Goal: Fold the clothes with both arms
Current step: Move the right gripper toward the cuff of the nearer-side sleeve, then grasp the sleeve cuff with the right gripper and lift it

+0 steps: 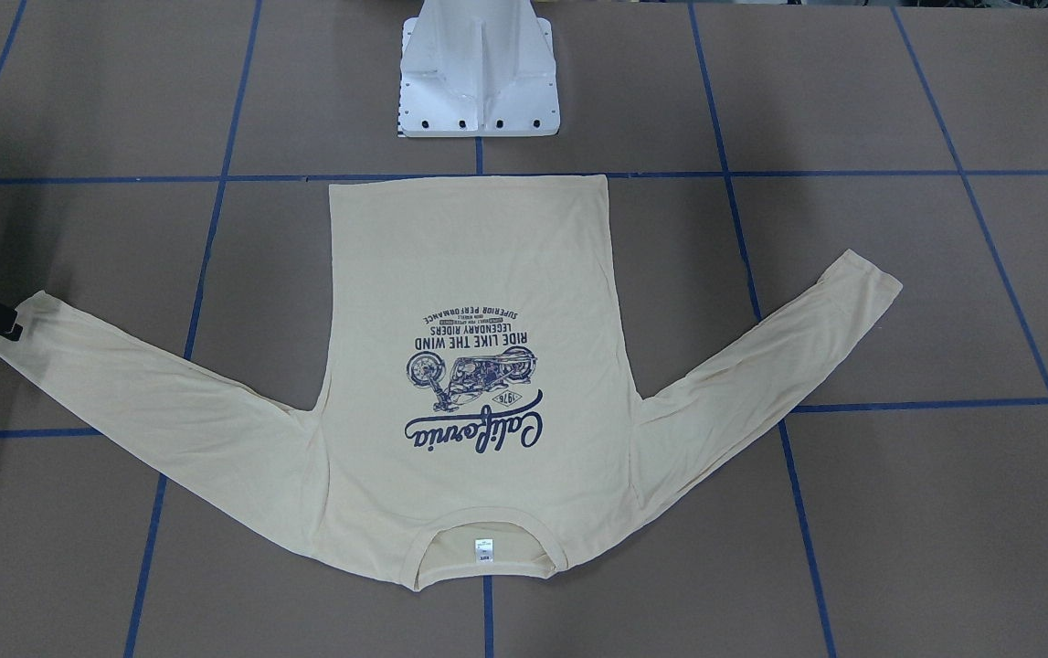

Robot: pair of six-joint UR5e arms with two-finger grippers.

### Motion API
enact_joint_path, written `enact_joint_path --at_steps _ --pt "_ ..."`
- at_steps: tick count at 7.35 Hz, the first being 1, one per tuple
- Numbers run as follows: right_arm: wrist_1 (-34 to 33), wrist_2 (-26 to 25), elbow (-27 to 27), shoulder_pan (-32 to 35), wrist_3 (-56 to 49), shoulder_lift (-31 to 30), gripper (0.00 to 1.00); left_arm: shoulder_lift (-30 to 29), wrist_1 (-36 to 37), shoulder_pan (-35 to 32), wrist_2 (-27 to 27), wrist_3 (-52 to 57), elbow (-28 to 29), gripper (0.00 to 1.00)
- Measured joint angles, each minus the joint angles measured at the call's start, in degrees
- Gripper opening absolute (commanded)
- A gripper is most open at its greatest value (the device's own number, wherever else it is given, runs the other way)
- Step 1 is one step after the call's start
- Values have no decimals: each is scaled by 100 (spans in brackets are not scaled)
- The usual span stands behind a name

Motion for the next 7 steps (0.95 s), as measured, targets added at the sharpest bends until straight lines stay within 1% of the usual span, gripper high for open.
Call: enact_joint_path --at_steps 1,2,3,4,5,7 --pt "-2 2 -19 -3 0 1 83 6 -8 -3 0 0 -1 100" --pt "-3 3 -38 -8 6 3 69 9 -15 -4 0 0 -2 100" --pt "-3 3 -46 -10 19 6 50 13 -34 -4 0 1 -3 100" --pt "-3 3 -52 -12 29 11 19 17 -65 -4 0 5 -3 100" --pt "-5 3 -57 -13 33 18 0 21 -89 -6 0 7 -3 100" --pt "-5 -1 -64 -20 35 43 0 27 -103 -7 3 11 -3 100"
